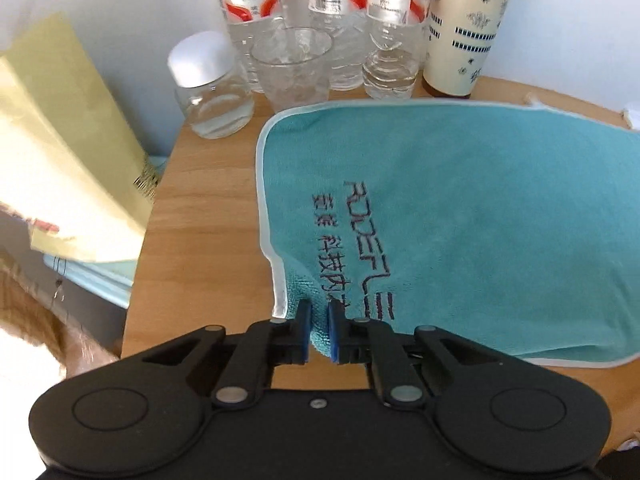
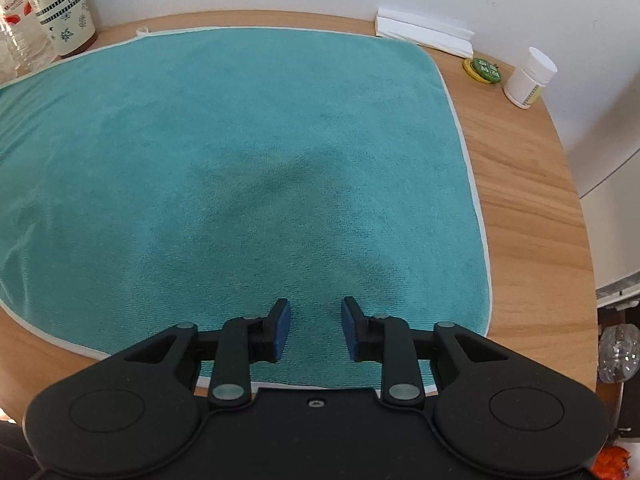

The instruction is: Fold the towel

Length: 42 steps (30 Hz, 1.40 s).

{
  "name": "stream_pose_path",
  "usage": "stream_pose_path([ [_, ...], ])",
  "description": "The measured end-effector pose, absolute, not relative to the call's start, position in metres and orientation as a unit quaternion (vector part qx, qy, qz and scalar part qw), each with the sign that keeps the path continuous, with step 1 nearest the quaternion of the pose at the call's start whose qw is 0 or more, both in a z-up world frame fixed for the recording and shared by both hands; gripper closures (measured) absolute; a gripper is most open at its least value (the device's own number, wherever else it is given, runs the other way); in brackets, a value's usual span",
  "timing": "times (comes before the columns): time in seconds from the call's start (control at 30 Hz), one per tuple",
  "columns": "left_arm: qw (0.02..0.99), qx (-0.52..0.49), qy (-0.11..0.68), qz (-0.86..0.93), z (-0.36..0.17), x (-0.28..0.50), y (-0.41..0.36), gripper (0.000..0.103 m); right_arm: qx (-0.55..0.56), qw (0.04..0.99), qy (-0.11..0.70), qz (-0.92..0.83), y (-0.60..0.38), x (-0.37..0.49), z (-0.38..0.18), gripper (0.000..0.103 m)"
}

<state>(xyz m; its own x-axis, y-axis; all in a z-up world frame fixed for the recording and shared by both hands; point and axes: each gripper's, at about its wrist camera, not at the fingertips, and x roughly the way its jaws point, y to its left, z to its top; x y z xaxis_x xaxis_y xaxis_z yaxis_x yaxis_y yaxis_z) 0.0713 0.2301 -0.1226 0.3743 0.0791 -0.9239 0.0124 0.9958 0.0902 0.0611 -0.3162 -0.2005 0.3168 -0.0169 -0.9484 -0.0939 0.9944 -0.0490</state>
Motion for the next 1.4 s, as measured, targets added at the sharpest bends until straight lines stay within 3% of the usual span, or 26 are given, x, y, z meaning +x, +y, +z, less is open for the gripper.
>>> stream_pose_path([
  [0.23, 0.812, 0.033, 0.582, 0.038, -0.092, 0.067, 0.222, 0.094, -0.046, 0.808, 0.587, 0.022, -0.321, 0.063, -0.202, 0.054],
  [0.4, 0.800, 0.055, 0.593, 0.068, -0.122, 0.103, 0.225, 0.093, -0.047, 0.804, 0.592, 0.020, -0.322, 0.066, -0.202, 0.052],
  [0.47, 0.777, 0.058, 0.619, 0.097, -0.158, 0.126, 0.235, 0.086, -0.055, 0.802, 0.594, 0.022, -0.322, 0.068, -0.203, 0.052],
  [0.57, 0.782, 0.030, 0.615, 0.098, -0.167, 0.124, 0.246, 0.056, -0.077, 0.799, 0.595, 0.027, -0.318, 0.069, -0.203, 0.052],
  [0.63, 0.809, 0.008, 0.581, 0.091, -0.153, 0.102, 0.259, 0.029, -0.086, 0.799, 0.594, 0.028, -0.316, 0.069, -0.202, 0.052],
  [0.67, 0.819, 0.007, 0.567, 0.089, -0.147, 0.090, 0.263, 0.027, -0.087, 0.799, 0.594, 0.027, -0.316, 0.069, -0.202, 0.052],
  [0.83, 0.836, 0.030, 0.544, 0.067, -0.135, 0.051, 0.280, 0.025, -0.054, 0.796, 0.602, 0.026, -0.325, 0.072, -0.202, 0.052],
  [1.0, 0.820, 0.140, 0.554, 0.025, -0.167, 0.046, 0.257, 0.026, -0.042, 0.794, 0.606, 0.023, -0.326, 0.072, -0.203, 0.052],
  [1.4, 0.861, 0.131, 0.490, -0.044, -0.161, 0.088, 0.222, 0.025, -0.056, 0.796, 0.602, 0.015, -0.321, 0.071, -0.202, 0.051],
])
